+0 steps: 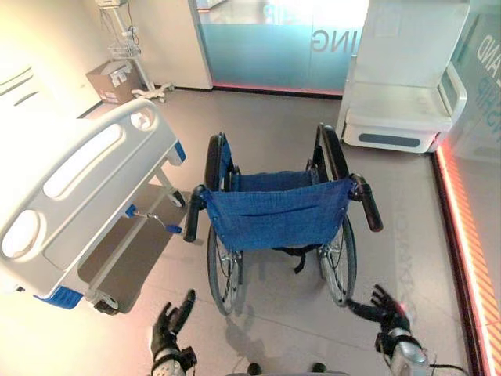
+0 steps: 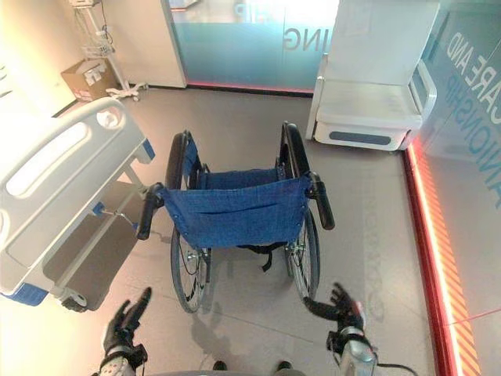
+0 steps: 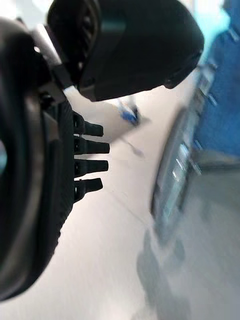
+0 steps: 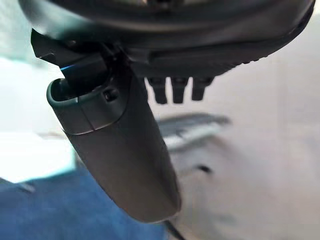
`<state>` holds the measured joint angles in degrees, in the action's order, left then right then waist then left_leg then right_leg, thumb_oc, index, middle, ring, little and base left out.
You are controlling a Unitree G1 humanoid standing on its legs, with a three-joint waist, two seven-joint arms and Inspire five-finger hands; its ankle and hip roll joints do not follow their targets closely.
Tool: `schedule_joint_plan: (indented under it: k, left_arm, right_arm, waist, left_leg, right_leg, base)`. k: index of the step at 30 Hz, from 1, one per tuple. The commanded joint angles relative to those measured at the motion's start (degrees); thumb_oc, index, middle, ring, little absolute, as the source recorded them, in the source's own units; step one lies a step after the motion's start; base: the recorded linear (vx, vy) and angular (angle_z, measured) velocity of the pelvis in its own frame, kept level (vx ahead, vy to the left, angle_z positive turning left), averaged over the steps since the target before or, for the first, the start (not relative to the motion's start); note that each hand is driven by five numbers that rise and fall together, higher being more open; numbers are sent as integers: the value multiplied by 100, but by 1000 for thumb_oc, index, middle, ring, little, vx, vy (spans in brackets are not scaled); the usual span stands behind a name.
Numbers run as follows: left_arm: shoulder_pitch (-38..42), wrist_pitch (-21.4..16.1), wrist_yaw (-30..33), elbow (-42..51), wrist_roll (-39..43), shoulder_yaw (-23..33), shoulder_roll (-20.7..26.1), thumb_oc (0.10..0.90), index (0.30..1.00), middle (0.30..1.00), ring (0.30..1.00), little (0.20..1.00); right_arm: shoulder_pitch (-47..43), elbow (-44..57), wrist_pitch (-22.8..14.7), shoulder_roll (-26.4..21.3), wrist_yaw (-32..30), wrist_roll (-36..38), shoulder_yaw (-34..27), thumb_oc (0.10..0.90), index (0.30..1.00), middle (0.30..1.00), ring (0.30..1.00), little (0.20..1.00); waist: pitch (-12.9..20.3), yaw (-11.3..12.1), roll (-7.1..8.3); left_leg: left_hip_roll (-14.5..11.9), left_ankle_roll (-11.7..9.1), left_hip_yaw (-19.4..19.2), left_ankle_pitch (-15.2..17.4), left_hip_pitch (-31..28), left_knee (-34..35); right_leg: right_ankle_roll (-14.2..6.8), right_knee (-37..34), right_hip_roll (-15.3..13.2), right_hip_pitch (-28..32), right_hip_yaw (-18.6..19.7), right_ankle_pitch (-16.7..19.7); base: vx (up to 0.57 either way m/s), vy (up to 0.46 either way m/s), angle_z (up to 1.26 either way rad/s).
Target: Push the wheelchair next to the bed
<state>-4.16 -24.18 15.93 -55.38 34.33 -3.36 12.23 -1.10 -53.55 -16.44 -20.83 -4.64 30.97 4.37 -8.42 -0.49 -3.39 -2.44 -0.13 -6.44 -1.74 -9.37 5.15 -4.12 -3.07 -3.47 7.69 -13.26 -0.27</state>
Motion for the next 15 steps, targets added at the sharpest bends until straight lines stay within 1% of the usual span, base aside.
schedule_joint_plan:
  k: [1, 4, 7, 9, 11, 13, 15]
  left_arm:
    - [637, -614, 251, 563, 87, 145, 463, 800, 900, 900, 900, 900]
    - [724, -711, 420, 1118, 46, 254, 649, 800, 900, 900, 900, 900]
    - [864, -836, 537, 1491, 118, 406, 799, 800, 900, 900, 900, 900]
    - [965, -937, 587, 1668, 171, 468, 871, 800, 900, 900, 900, 900]
    - [1120, -1102, 709, 2045, 96, 554, 1004, 800, 900, 900, 900, 900]
    - [1162, -1133, 729, 2229, 24, 574, 1067, 800, 900, 900, 900, 900]
    - [1285, -1049, 667, 2506, -69, 542, 1222, 800, 900, 900, 900, 900]
  right_arm:
    - [-767, 561, -511, -496, -217, 481, -492, 800, 900, 900, 900, 900]
    - [-937, 1103, -498, -776, -307, 586, -715, 800, 900, 900, 900, 900]
    - [-1095, 1570, -571, -974, -622, 368, -814, 800, 900, 900, 900, 900]
    - [-1195, 1798, -613, -1073, -879, 164, -812, 800, 900, 900, 900, 900]
    - [-1437, 2102, -573, -1246, -1298, -104, -870, 800, 900, 900, 900, 900]
    - [-1516, 2245, -579, -1309, -1424, -140, -899, 800, 900, 900, 900, 900]
    - [-1657, 2611, -577, -1395, -1544, -194, -897, 800, 900, 900, 900, 900]
  waist:
    - [11, 60, 185]
    - [4, 54, 166]
    - [10, 39, 152]
    - [8, 27, 145]
    - [-2, 24, 129]
    - [-5, 27, 127]
    - [-2, 18, 129]
  left_leg:
    - [166, 75, 6, 565, 92, -147]
    - [161, 73, 16, 563, 109, -137]
    - [158, 64, 32, 557, 134, -120]
    - [160, 59, 43, 549, 158, -126]
    - [157, 51, 76, 536, 201, -127]
    - [155, 46, 88, 528, 215, -120]
    - [162, 38, 111, 514, 230, -112]
  right_leg:
    - [92, 429, -105, -197, 120, -441]
    - [91, 442, -99, -225, 150, -452]
    - [82, 449, -108, -261, 179, -462]
    - [83, 464, -113, -290, 193, -465]
    - [87, 483, -120, -333, 207, -471]
    - [87, 476, -121, -340, 216, -469]
    - [91, 455, -118, -340, 224, -459]
  base:
    - [0, 0, 0]
    - [-33, 10, -2]
    - [-48, 19, -3]
    - [-44, 19, 0]
    - [-48, 20, 0]
    - [-16, 5, 0]
    - [0, 0, 0]
